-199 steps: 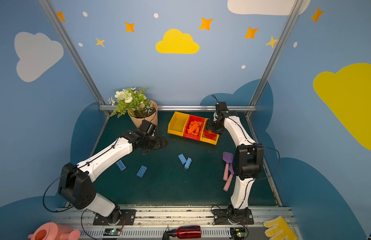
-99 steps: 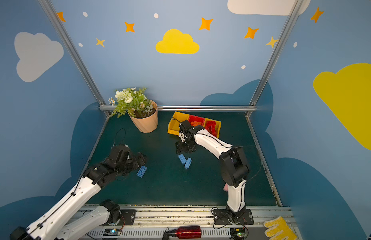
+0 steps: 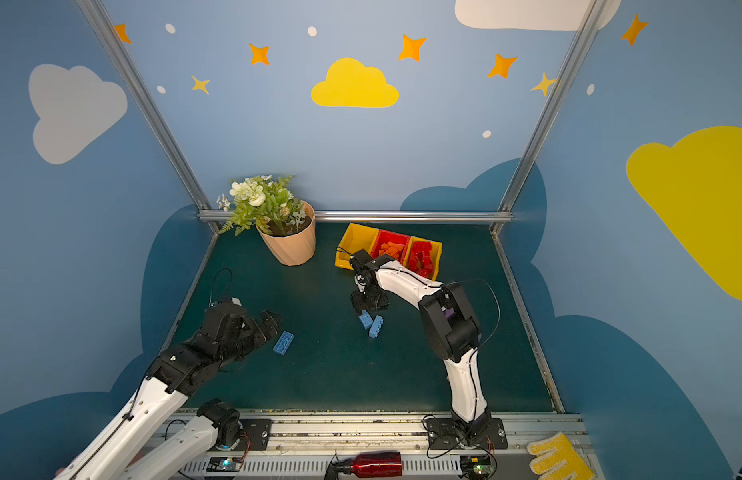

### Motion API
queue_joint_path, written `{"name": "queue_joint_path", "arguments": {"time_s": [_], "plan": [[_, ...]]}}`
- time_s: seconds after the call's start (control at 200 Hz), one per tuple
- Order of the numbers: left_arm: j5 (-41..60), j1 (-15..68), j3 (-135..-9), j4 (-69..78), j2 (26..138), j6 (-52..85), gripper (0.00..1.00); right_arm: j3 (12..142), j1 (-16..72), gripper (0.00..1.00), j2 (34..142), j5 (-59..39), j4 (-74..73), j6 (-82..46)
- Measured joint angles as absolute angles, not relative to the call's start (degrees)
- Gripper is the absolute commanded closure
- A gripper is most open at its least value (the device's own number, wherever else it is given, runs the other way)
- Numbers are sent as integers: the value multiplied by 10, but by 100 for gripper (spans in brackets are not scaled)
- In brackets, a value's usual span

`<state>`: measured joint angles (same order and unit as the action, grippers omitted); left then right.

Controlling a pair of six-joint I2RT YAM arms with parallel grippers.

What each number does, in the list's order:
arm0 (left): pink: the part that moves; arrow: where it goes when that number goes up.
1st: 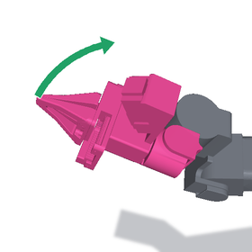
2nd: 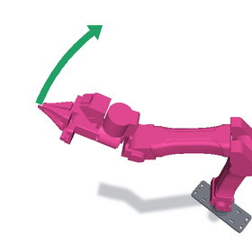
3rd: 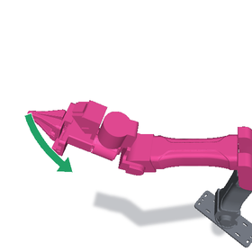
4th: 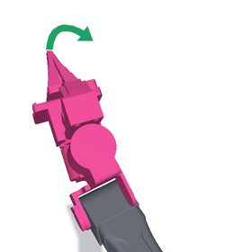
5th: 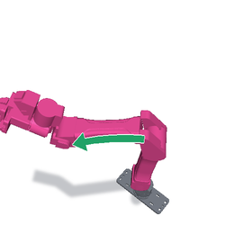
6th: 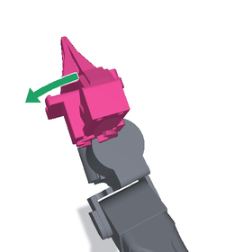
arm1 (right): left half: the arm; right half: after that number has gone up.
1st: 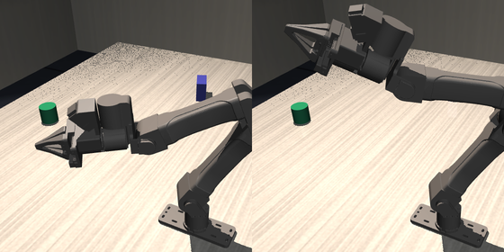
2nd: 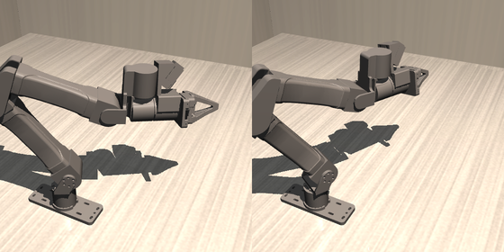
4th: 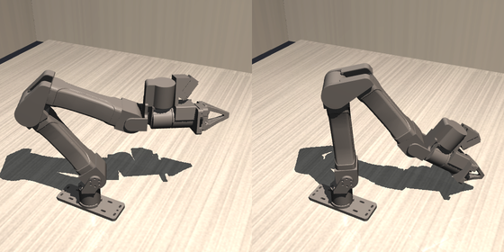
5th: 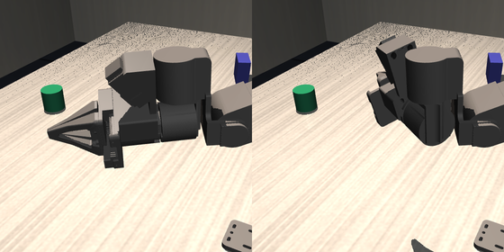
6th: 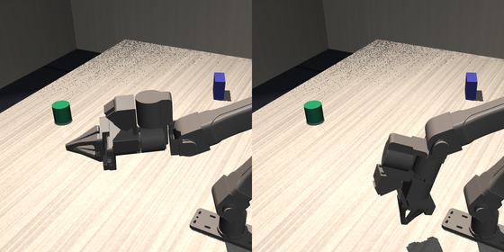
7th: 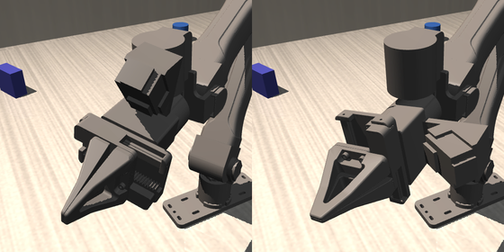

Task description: Sort the legos into containers by color

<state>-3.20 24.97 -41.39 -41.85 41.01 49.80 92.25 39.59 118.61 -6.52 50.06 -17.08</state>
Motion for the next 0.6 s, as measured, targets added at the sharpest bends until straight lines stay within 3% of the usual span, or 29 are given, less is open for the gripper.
{"name": "queue_joint_path", "arguments": {"time_s": [0.17, 0.29, 0.39, 0.601], "plan": [[-31, 236, -416, -413, 440, 488, 0, 923, 408, 55, 1204, -66, 504, -174], [-22, 218, -425, -400, 479, 473, 0, 931, 418, 74, 1228, -63, 514, -180], [-7, 198, -441, -389, 510, 457, 0, 955, 421, 82, 1233, -62, 520, -185], [31, 151, -484, -362, 573, 425, 0, 1042, 400, 82, 1247, -73, 551, -190]]}}
